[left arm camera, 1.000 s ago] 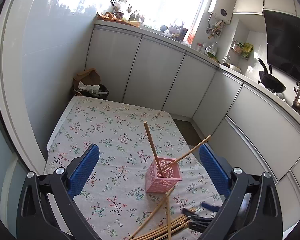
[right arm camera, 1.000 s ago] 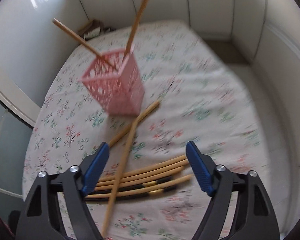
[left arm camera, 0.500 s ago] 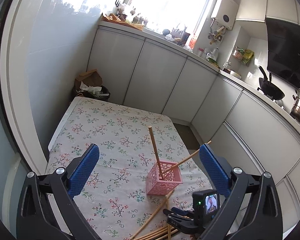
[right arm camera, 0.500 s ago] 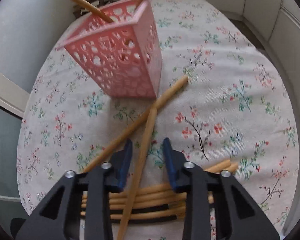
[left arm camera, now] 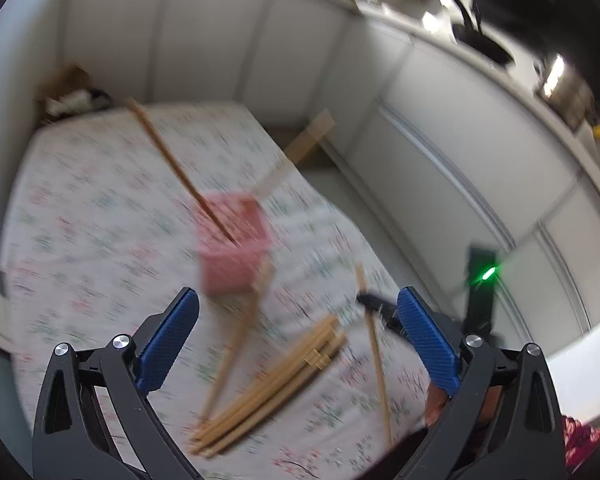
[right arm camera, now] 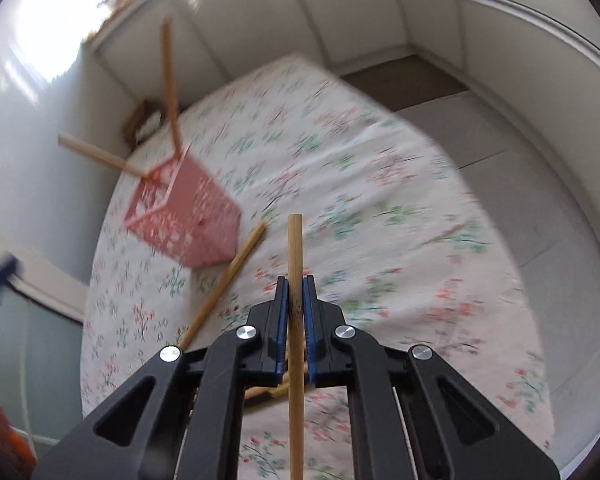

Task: Organize utensils
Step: 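Close the right gripper on a chopstick from the pile and lift it, then grasp a chopstick with the left gripper while the right gripper holds its chopstick upright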

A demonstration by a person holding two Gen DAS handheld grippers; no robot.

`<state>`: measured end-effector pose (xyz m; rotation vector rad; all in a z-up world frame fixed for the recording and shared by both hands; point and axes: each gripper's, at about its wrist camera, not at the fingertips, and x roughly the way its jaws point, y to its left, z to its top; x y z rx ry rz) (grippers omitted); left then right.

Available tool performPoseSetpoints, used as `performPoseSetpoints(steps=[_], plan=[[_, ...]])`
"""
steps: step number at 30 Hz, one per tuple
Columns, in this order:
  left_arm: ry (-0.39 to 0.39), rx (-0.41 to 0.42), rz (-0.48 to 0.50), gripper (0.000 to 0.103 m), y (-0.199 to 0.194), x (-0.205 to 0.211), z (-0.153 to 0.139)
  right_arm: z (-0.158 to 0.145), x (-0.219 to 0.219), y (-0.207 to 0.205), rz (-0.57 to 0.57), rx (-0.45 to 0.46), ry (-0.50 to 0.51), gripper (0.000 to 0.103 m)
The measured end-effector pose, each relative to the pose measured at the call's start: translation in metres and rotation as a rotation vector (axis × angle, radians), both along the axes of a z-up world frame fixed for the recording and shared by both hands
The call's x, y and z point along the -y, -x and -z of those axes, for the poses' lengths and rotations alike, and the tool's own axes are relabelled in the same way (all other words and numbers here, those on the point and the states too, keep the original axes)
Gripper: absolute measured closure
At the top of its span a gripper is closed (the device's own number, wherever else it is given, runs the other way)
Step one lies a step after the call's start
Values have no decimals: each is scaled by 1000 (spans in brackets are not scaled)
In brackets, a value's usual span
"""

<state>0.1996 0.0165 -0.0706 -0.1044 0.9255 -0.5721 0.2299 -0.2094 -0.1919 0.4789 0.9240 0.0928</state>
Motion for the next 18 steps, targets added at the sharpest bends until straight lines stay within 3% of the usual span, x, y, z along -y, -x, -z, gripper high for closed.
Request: performPoseSetpoints(steps=[5, 8, 10, 15, 16, 18], plan=[[-134, -86, 79, 9, -9, 40, 47, 7, 25, 21, 44, 30, -17, 95], [-222, -168, 71, 19, -26, 43, 89, 7, 27, 28, 22, 59, -19, 95], [-261, -184, 67, 37, -33, 43, 111, 9, 28, 30, 13, 69, -34, 95], [-435, -126, 48, 62, -35, 56, 148, 10, 32, 30, -3, 85, -51, 95], [-468, -92, 33, 72, -34, 56, 150, 11, 34, 30, 1, 85, -57, 95], [-450, -128, 35, 90, -35, 52, 153, 12, 38, 31, 8, 80, -69, 95]])
